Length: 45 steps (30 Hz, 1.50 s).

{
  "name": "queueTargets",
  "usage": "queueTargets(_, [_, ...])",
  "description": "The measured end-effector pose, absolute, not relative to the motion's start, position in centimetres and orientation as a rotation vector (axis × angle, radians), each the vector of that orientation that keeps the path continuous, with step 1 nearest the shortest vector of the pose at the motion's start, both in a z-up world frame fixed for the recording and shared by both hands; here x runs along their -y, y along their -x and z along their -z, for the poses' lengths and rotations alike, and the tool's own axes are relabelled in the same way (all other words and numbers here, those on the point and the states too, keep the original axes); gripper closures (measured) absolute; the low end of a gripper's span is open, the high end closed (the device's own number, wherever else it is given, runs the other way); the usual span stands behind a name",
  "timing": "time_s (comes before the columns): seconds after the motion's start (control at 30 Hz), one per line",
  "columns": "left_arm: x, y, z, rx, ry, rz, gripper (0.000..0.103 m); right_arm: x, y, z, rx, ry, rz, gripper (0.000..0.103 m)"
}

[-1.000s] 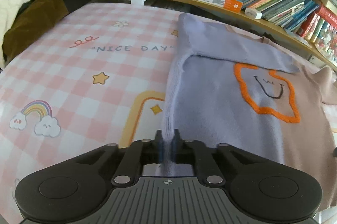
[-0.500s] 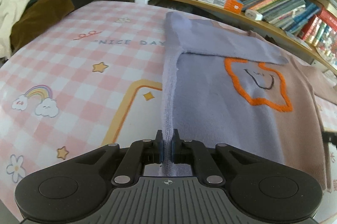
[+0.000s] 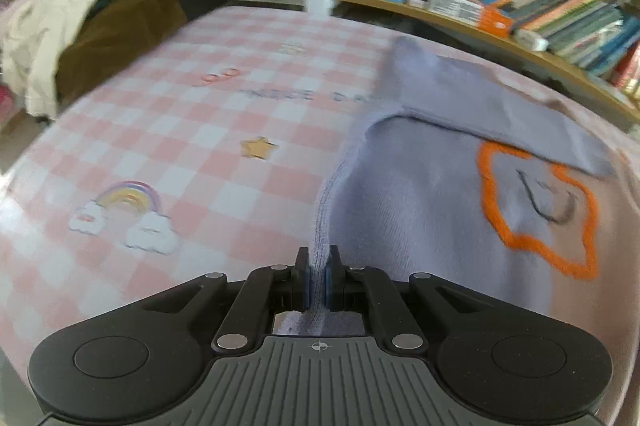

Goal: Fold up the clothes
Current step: 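Hold the sweater hem with the left tool and open it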

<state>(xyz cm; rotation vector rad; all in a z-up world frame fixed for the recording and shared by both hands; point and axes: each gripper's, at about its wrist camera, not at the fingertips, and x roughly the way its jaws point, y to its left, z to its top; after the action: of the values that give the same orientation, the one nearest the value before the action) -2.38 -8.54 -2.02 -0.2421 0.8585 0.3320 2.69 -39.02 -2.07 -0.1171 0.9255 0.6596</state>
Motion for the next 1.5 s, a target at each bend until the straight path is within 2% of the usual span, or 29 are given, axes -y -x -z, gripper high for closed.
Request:
queueTargets(0.37, [12.5, 2.7, 2.0, -0.880, 0.225, -0.203, 0.097, 45.1, -5.2, 2.5, -0.922, 0.036, -0.420, 0.094])
queueTargets(1.5, [10.4, 2.7, 1.9, -0.843, 0.214, -0.316, 0.097, 42.2, -5.7, 3.0, -0.874, 0.093, -0.521, 0.094])
